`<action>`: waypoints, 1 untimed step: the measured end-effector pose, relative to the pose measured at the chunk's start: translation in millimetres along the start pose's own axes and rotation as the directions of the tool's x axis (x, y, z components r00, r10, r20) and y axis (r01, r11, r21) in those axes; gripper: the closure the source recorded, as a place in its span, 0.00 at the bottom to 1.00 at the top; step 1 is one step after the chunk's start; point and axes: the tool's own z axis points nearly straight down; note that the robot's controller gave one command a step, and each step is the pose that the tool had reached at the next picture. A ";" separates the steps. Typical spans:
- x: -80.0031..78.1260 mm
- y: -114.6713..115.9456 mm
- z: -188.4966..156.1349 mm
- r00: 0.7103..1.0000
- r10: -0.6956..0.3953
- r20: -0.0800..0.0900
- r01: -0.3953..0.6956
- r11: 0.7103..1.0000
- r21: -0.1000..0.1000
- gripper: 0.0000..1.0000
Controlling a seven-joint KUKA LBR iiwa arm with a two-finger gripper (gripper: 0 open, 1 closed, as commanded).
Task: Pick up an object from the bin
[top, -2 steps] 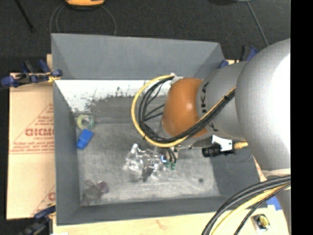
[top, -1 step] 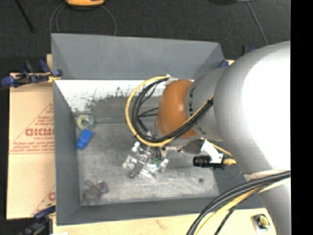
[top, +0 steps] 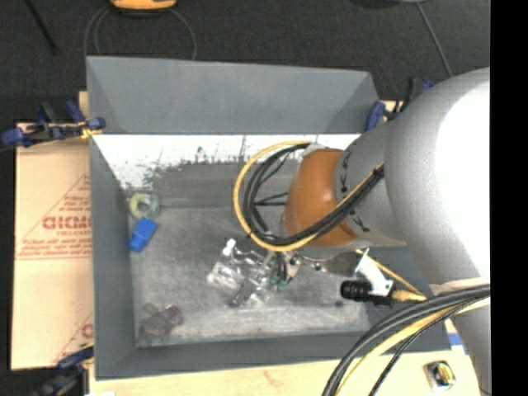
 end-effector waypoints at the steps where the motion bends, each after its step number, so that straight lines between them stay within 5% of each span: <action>1: -1.3 0.1 -1.2 1.000 -0.004 0.003 0.004 1.000 0.000 1.00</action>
Offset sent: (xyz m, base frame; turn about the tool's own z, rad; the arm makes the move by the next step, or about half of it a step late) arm 0.0000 0.0000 0.0000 0.0000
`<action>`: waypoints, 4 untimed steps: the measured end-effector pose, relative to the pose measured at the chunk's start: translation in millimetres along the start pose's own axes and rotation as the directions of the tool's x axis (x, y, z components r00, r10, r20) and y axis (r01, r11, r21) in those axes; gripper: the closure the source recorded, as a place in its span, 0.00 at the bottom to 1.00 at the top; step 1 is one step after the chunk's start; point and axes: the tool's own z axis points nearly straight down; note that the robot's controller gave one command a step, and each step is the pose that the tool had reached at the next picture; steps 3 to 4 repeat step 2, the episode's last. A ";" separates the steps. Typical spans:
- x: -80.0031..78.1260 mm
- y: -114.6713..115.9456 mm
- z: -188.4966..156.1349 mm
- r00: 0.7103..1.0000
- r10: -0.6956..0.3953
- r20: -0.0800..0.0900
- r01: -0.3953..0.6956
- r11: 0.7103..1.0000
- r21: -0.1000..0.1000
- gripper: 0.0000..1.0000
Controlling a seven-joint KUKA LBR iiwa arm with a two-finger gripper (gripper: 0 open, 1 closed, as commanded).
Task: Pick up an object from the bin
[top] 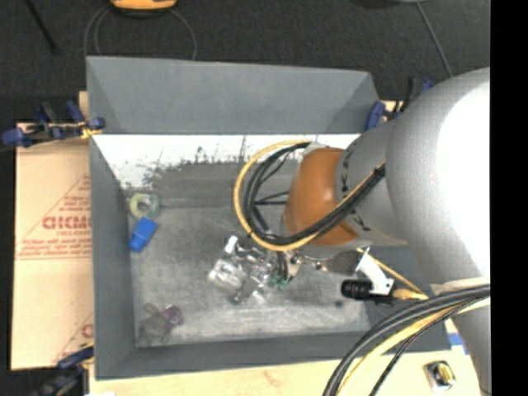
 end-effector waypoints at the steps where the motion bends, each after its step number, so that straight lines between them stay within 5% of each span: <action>1: -0.9 -0.4 -17.3 1.000 -0.011 -0.011 0.011 1.000 0.009 1.00; 2: -4.2 0.6 -114.0 1.000 -0.017 -0.007 0.018 1.000 0.006 1.00; 4: -4.2 0.6 -114.0 1.000 -0.017 -0.007 0.018 1.000 0.006 1.00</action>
Offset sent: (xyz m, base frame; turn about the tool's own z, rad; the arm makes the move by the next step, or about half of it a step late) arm 0.0000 0.0001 0.0172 -0.0001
